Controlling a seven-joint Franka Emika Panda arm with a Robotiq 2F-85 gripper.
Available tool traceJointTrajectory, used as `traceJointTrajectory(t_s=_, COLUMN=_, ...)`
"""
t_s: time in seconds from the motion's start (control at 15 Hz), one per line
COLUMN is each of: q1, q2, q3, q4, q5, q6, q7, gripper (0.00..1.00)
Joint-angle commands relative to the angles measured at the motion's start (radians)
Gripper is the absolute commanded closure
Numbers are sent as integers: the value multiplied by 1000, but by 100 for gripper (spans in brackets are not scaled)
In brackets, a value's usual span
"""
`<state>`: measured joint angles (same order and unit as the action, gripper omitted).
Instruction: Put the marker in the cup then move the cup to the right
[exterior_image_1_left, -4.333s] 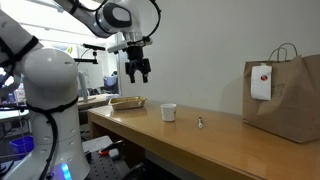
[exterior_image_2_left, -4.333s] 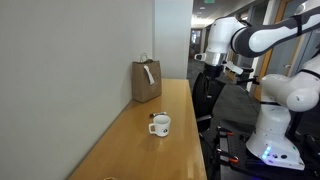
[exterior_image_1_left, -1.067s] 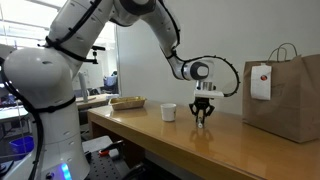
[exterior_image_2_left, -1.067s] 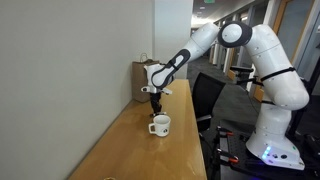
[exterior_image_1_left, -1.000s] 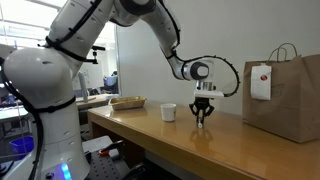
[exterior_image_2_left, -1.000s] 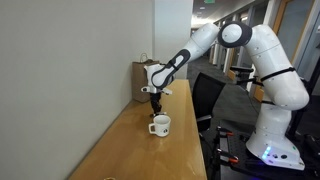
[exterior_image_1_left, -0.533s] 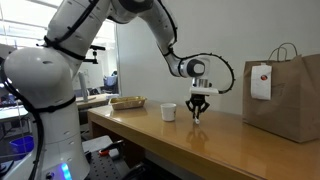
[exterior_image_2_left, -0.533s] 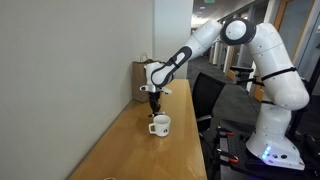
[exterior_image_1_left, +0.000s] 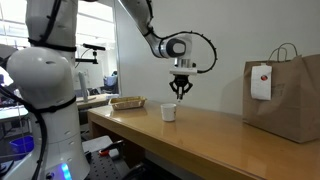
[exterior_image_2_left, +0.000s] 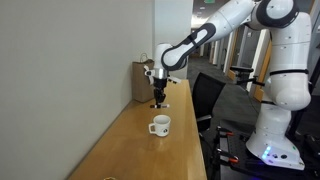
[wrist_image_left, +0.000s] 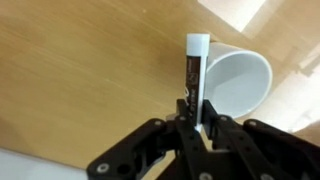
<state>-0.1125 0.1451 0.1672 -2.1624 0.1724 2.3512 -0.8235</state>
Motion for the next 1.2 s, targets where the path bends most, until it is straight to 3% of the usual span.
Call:
traceJointTrajectory(t_s=0.0, q1=46, q2=-128, q3=-11, q4=-142, q5=151, q6=77, q7=-75, gripper=95)
traceJointTrajectory(t_s=0.53, q1=183, q2=-180, q3=-25, q4=-256, q5=498, q6=268, q7=-462, gripper=95)
traceJointTrajectory(t_s=0.73, q1=194, q2=-175, q3=-33, q4=-259, q5=643, q6=284, q7=-606, gripper=95)
traceJointTrajectory(t_s=1.13, q1=171, q2=-168, q3=-60, q4=-276, q5=807, q6=296, q7=-830, gripper=95)
